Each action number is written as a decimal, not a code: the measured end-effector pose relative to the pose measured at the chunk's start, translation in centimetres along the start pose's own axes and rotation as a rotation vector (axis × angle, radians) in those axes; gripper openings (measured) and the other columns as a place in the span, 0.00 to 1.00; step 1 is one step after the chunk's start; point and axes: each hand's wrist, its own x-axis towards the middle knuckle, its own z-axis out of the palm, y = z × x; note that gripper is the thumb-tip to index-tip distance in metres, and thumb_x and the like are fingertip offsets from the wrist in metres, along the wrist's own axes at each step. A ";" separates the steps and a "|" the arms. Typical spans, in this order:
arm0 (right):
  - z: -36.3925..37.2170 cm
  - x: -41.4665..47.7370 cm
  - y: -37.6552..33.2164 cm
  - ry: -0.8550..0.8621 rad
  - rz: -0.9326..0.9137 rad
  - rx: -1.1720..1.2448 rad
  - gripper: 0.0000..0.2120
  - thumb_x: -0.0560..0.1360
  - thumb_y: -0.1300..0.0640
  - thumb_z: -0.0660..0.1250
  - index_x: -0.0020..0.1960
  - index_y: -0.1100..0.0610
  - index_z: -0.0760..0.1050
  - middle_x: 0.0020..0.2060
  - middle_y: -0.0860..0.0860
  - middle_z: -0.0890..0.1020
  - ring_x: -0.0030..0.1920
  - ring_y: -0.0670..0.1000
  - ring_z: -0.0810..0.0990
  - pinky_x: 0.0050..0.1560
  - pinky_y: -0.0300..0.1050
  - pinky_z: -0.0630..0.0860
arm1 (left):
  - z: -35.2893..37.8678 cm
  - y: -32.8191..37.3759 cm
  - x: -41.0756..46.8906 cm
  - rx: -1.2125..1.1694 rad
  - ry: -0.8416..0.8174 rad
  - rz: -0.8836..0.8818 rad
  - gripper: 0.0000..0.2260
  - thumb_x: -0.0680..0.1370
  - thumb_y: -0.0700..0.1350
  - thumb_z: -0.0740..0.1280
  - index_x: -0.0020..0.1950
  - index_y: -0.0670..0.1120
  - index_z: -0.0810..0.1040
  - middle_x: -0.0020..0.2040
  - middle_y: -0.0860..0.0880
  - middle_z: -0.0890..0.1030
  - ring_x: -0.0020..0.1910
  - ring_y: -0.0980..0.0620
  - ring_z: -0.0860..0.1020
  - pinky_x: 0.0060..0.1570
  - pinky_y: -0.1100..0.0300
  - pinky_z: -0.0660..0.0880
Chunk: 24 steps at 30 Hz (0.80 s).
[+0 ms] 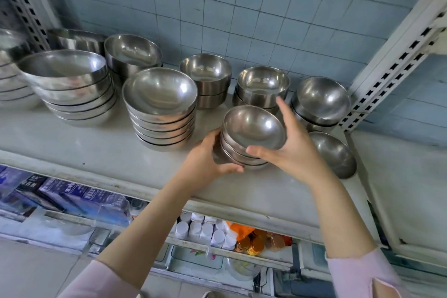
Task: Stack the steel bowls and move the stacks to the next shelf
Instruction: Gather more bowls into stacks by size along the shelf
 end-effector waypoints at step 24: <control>-6.5 -6.1 4.0 0.354 0.169 0.158 0.44 0.53 0.36 0.80 0.66 0.36 0.68 0.63 0.37 0.75 0.64 0.43 0.73 0.55 0.37 0.69 | 0.4 0.1 0.0 0.001 0.043 -0.007 0.45 0.56 0.60 0.79 0.69 0.50 0.68 0.58 0.57 0.77 0.58 0.60 0.74 0.55 0.67 0.67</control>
